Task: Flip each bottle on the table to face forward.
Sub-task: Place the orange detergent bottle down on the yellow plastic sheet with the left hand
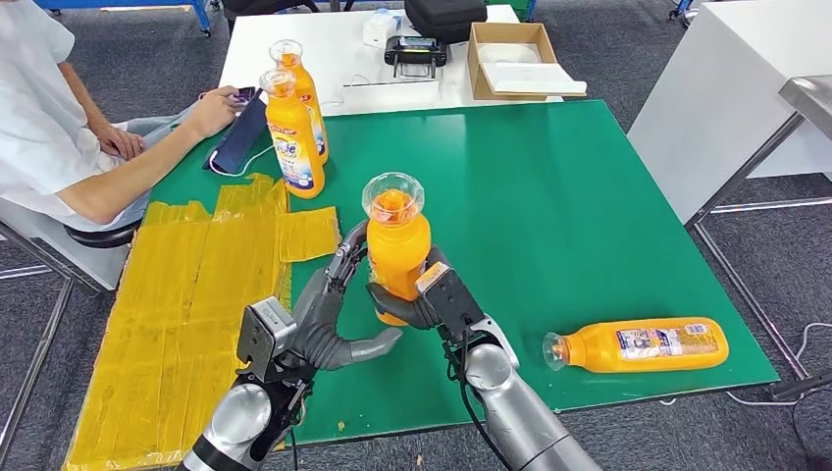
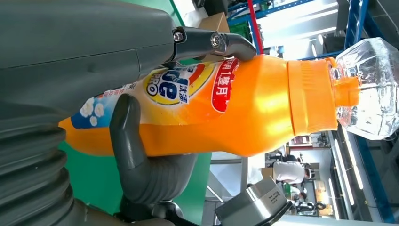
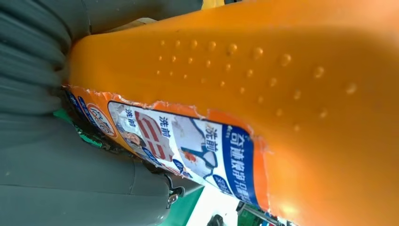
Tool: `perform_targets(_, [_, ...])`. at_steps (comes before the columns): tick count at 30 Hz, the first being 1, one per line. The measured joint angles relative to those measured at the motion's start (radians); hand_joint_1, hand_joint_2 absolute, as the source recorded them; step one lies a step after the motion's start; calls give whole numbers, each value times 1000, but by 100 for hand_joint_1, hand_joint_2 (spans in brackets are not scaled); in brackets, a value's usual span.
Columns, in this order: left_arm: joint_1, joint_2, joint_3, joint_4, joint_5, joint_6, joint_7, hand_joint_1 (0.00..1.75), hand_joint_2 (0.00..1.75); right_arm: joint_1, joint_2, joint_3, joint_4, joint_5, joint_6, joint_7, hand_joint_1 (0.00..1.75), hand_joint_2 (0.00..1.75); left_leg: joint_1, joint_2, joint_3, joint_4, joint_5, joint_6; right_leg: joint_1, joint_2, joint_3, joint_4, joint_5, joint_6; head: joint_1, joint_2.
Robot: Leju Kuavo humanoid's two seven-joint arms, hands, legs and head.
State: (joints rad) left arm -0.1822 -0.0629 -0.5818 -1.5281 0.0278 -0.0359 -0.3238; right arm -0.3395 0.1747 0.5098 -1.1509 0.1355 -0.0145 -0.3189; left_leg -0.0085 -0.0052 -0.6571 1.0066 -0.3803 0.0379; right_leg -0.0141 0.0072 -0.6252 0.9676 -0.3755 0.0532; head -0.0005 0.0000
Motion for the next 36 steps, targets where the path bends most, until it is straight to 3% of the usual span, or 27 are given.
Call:
perform_targets(8, [-1, 0, 0, 5, 1, 1, 0, 0, 175, -10, 3, 12, 22, 14, -9, -1, 174, 175, 0, 0, 0, 0, 0, 0, 0, 0, 0, 0, 0, 0, 0, 0])
perform_targets(19, [-14, 0, 12, 21, 14, 10, 6, 0, 175, -20, 6, 88, 44, 169, -85, -3, 172, 175, 0, 0, 0, 0, 0, 0, 0, 0, -1, 0, 0, 0, 0, 0])
perform_targets(27, [-29, -10, 28, 35, -132, 166, -5, 0, 175, -30, 21, 159, 82, 218, -96, -2, 173, 175, 0, 0, -1, 0, 0, 0, 0, 0, -1, 0, 0, 0, 0, 0])
perform_targets(36, [-29, -12, 29, 42, -145, 179, -9, 0, 175, -39, 22, 169, 100, 217, -98, -2, 173, 175, 0, 1, -1, 0, 0, 0, 0, 0, -1, 0, 0, 0, 0, 0])
